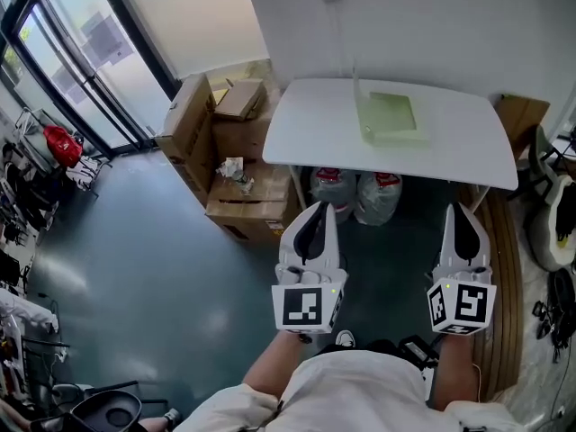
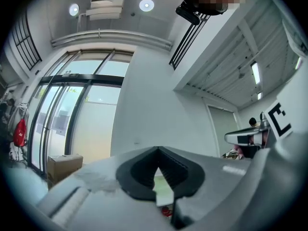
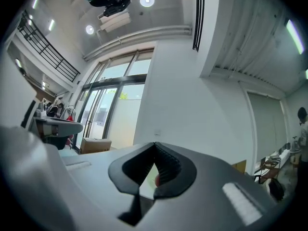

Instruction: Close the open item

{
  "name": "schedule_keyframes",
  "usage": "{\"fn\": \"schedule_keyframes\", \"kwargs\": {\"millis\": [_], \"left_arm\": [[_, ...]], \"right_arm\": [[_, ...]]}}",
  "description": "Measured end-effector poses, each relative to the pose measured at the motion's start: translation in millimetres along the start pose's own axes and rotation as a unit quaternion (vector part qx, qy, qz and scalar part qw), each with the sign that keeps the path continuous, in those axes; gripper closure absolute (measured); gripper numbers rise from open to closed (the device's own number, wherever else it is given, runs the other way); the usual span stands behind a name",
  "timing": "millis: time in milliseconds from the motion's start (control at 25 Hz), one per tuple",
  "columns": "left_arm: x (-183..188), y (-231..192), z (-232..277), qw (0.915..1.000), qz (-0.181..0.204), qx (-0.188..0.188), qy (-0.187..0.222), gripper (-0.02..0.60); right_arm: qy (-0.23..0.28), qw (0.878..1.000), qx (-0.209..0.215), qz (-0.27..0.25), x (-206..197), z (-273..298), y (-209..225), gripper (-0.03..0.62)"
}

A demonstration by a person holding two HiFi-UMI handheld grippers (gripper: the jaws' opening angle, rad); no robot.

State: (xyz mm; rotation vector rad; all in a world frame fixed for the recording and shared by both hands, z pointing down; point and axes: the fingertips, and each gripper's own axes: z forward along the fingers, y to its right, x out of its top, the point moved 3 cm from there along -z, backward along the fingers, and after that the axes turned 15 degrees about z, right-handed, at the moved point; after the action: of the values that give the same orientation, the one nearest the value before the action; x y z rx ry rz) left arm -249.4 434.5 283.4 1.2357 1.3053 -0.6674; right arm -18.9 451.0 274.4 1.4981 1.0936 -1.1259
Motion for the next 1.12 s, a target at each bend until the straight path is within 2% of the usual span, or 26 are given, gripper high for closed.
{"fn": "schedule_keyframes", "kwargs": {"millis": [280, 520, 800, 1120], "left_arm": [[-8.7, -8.3, 3.3, 0.9998, -0.01, -0.016, -0.004, 0.581], [-31.5, -14.3, 15.9, 0.9992, -0.024, -0.025, -0.018, 0.581], [-48.5, -17.1, 56.1, 0.9994, -0.012, -0.024, -0.02, 0.581], [-39.8, -7.3, 112.1, 0.9997, -0.005, -0.005, -0.023, 0.581]], "right_arm": [[-0.01, 1.0, -0.017, -0.002, -1.0, 5.9, -3.3, 0.592], [-0.019, 1.0, -0.01, -0.01, -10.5, 25.6, -6.0, 0.592], [-0.01, 1.0, -0.015, 0.007, -24.0, 57.4, 16.2, 0.592], [-0.001, 1.0, -0.005, 0.026, -18.8, 110.8, 45.1, 0.592]]}}
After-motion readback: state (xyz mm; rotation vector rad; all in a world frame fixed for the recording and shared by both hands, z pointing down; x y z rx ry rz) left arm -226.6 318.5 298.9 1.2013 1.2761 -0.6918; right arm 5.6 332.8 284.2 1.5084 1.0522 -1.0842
